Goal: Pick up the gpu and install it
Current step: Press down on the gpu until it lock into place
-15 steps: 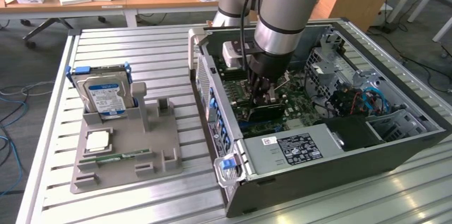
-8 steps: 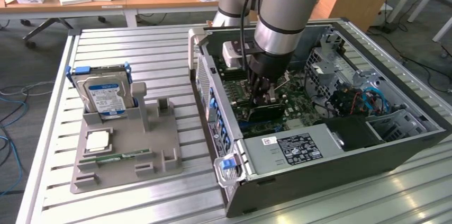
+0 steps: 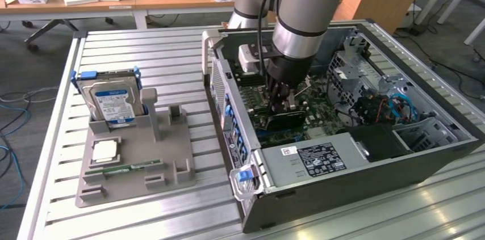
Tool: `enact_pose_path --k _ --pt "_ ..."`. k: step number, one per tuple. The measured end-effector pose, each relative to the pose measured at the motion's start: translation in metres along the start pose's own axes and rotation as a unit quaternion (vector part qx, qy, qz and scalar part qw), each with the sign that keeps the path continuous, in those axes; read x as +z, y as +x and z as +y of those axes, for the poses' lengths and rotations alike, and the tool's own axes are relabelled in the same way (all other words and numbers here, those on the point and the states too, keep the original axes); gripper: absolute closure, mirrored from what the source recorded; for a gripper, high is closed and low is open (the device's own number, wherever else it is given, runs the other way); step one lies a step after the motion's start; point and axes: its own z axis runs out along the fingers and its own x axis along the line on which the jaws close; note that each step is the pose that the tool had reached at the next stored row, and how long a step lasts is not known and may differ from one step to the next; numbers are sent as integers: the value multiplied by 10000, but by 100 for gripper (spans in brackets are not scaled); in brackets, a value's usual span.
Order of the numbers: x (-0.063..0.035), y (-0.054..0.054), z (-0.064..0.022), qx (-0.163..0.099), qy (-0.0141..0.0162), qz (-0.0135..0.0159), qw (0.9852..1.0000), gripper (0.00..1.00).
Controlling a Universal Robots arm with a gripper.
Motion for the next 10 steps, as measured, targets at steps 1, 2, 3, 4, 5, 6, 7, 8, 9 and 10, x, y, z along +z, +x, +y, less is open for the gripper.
enact_pose_path --k 1,2,3,4,5,6,7,8,9,10 --pt "0 0 0 0 0 0 10000 89" --pt "0 0 0 0 0 0 10000 89" --pt "-4 0 0 1 1 -1 10000 89" --pt "-11 -2 0 1 2 -5 10000 89" --pt "-24 -3 0 1 3 -5 10000 89" --pt "-47 -4 0 1 1 0 10000 89" --pt "-66 -5 0 1 0 2 10000 89" --pt "-81 -6 0 1 1 1 10000 89" --pt "-89 -7 0 1 1 1 10000 89" --pt "-89 -7 0 1 1 1 10000 89"
